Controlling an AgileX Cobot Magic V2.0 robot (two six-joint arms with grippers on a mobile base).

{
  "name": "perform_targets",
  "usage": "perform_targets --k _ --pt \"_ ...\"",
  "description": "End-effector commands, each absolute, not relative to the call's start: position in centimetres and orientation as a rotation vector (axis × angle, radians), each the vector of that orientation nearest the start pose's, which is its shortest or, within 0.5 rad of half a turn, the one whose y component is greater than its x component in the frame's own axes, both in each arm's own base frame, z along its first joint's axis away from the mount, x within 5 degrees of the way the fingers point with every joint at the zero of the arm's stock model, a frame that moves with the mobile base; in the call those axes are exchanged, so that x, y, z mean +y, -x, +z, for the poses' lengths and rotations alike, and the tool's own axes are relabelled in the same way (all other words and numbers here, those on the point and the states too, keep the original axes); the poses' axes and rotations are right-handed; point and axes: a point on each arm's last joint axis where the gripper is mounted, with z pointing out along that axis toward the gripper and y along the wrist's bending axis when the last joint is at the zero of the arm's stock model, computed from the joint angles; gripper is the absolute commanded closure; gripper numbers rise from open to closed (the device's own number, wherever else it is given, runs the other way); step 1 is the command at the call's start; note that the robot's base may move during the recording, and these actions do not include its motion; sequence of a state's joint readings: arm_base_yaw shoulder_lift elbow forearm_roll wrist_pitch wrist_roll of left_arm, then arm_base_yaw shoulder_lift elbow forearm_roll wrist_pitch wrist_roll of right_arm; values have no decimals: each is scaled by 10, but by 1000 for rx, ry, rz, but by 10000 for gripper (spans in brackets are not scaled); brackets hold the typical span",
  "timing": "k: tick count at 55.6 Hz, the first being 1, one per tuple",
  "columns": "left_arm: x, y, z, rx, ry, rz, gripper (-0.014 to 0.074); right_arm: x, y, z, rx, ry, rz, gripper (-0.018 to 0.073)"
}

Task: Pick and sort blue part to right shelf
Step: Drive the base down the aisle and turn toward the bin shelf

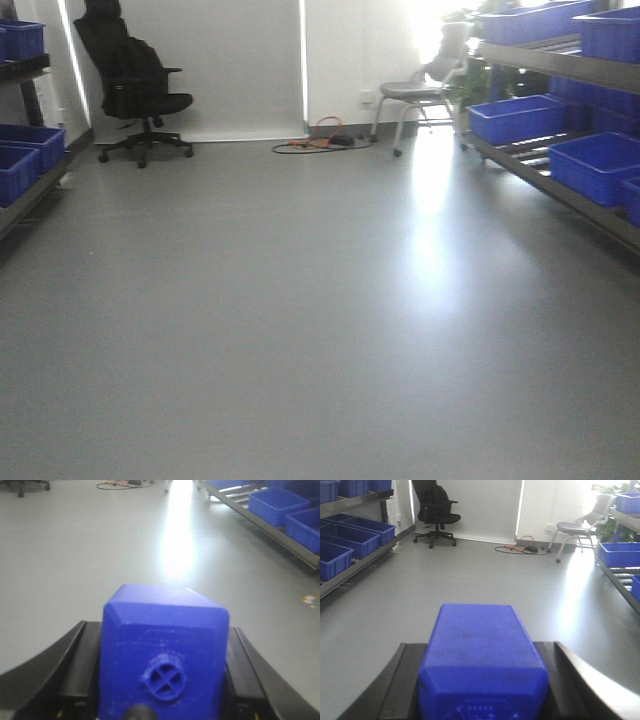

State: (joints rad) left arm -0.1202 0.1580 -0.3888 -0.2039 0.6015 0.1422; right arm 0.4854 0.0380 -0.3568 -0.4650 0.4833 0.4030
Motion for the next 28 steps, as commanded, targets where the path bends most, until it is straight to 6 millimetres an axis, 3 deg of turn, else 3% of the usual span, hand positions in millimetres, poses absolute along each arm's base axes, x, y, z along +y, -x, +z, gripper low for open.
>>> perform_targets --k 1,28 --pt "-15 -46 298 1737 -132 -217 336 -1 -35 304 1490 267 199 437" --pt "-15 -46 298 1737 -132 -217 336 -1 -35 304 1488 267 199 437"
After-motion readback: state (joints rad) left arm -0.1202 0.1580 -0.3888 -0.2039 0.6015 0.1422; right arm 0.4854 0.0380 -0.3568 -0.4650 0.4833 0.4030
